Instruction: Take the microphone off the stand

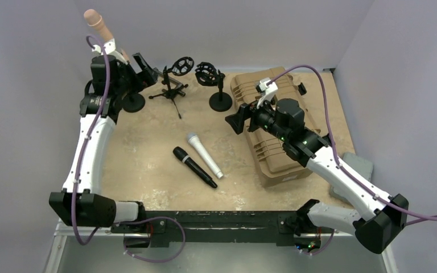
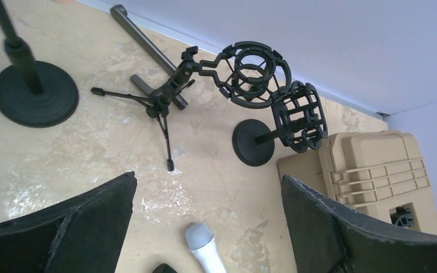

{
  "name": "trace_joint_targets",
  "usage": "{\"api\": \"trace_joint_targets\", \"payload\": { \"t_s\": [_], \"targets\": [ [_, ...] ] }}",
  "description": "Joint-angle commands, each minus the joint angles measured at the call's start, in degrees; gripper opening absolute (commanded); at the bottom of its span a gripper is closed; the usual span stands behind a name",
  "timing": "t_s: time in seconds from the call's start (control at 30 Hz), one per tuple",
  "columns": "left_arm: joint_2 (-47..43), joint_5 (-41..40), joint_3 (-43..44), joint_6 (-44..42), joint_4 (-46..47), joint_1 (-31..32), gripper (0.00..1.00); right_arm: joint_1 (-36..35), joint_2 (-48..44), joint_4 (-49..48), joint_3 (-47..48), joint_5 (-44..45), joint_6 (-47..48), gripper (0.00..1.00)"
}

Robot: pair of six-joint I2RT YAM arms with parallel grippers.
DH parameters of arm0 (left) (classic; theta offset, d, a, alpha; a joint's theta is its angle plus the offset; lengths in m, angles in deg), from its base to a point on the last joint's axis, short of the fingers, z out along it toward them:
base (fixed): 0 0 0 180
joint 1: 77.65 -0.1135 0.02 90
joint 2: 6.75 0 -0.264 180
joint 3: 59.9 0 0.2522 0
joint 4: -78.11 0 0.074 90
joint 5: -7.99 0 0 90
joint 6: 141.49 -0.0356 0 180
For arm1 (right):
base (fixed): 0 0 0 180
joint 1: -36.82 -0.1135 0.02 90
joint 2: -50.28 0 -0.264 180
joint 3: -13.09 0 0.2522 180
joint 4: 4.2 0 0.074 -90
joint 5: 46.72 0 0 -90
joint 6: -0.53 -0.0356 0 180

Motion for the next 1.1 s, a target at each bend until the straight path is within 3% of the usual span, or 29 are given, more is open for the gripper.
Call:
{"api": "trace_joint_targets", "payload": {
  "t_s": [0.0,0.2,0.4,0.57,0.67,0.77,0.93,1.07],
  "targets": [
    [-5.0,-1.4,1.2,-2.1,-2.6,-3.4,0.98,0.1,-2.7,-3.4,-0.6,-2.8,1.0,0.81],
    [-4.0,-5.0,11.3,-3.3,-8.6,-10.5,1.0,0.1,-4.1,-4.2,-2.1,-4.8,0.3,0.81],
    [5.1,-16.2,22.3,-4.5,-8.8,-11.2,1.0,0.2,-3.9,-4.2,-2.3,-4.8,0.2,0.81],
    [13.5,-13.5,29.2,-5.1,-1.7,-12.6,1.0,0.2,-3.7,-4.2,-2.5,-3.0,0.4,0.81],
    [17.4,-16.6,29.5,-5.9,5.1,-12.5,0.99,0.2,-3.1,-3.9,-2.0,-2.9,0.6,0.81],
    [21.9,-17.9,31.2,-7.9,10.2,-12.6,0.95,0.1,-2.6,-3.3,-1.3,-2.6,0.7,0.81],
    [27.9,-19.3,33.3,-9.2,15.3,-12.6,0.79,0.2,-1.8,-2.2,-0.5,-1.5,0.9,0.81],
    [30.4,-15.9,33.5,-9.2,17.4,-12.6,0.67,0.1,-1.0,-1.8,0.0,-0.9,1.1,0.81]
  ]
}}
